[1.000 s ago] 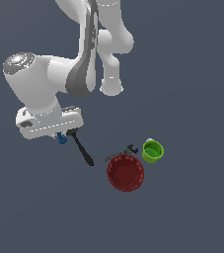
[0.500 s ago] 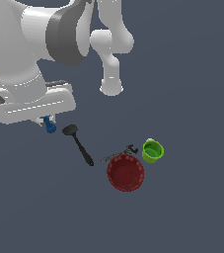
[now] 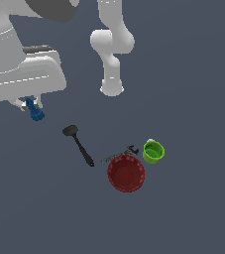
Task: Pick up a designated object from a clutter of objects.
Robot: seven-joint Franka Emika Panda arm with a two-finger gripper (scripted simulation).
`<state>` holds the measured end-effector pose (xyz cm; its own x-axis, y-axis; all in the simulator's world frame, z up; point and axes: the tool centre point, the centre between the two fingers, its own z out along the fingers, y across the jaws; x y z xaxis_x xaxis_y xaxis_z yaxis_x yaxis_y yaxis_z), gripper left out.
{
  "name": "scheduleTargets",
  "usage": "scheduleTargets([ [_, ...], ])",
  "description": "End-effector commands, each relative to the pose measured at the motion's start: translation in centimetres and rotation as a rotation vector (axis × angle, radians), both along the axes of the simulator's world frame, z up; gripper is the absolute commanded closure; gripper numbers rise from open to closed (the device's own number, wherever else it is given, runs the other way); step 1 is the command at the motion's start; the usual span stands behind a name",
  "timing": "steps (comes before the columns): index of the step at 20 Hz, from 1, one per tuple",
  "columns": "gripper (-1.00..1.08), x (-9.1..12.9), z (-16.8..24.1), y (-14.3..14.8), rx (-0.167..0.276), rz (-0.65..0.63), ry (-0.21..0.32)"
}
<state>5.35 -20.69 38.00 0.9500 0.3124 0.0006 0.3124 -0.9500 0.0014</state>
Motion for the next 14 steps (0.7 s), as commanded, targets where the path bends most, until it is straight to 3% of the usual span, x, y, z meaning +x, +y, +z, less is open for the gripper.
scheduleTargets([
  [1,1.08,0.3,1.4,0.0,0.001,0.0,0.001],
  [14,1.08,1.1,4.1,-0.1,0.001,0.0,0.001],
])
